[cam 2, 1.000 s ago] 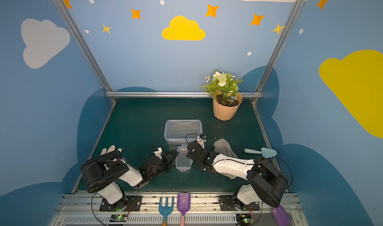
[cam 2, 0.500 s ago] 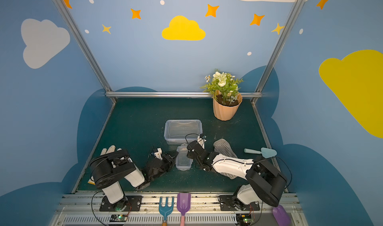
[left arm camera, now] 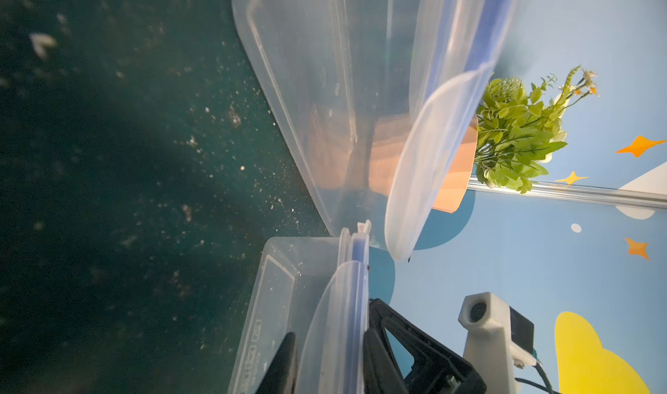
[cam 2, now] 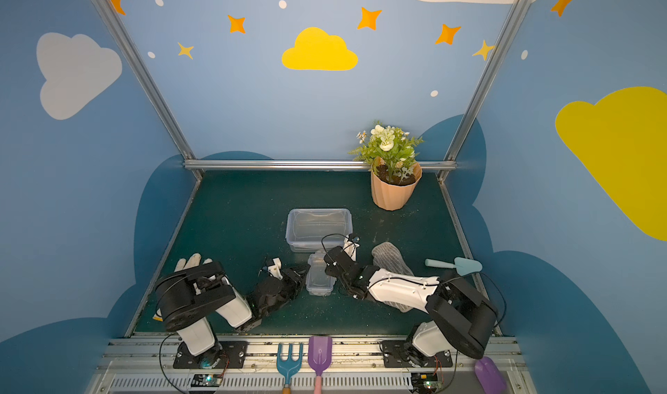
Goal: Wipe the insides of the lunch boxes
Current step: Open the fastener of the lunch box.
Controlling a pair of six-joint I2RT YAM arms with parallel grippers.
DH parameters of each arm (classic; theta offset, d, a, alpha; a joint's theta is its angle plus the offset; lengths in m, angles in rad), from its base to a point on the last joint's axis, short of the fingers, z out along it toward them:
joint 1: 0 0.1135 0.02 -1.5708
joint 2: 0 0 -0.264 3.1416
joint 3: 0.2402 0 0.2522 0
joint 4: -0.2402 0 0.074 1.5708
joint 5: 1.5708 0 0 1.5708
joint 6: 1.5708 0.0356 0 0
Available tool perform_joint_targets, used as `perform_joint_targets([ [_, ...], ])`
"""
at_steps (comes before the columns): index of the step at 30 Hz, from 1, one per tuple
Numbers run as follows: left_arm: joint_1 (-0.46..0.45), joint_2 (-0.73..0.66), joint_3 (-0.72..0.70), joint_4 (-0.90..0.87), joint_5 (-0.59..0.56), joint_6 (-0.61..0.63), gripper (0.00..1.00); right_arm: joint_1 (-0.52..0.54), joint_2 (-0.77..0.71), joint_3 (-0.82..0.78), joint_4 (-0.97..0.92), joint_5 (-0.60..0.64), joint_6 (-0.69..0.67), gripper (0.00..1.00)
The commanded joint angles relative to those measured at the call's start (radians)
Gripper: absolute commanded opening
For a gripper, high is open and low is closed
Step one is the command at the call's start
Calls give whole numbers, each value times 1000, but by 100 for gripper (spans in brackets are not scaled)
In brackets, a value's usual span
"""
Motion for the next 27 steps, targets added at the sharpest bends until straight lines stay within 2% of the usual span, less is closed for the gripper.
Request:
perform_joint_targets([
  [1, -19, 0, 19, 42, 40, -1, 25, 27, 44, -18, -91, -79, 11, 0],
  [5, -19, 3, 23, 16, 49, -9, 18, 32, 41, -8, -110, -66, 6, 0],
  [11, -19, 1, 23, -23, 74, -12, 17, 47, 37, 12, -150, -36, -4, 0],
  [18, -19, -18, 48, -56, 108, 19, 37, 55, 56, 55, -175, -29, -20, 0],
  [27, -19, -59, 51, -111, 97, 32, 27, 66, 66, 72, -187, -19, -24, 0],
])
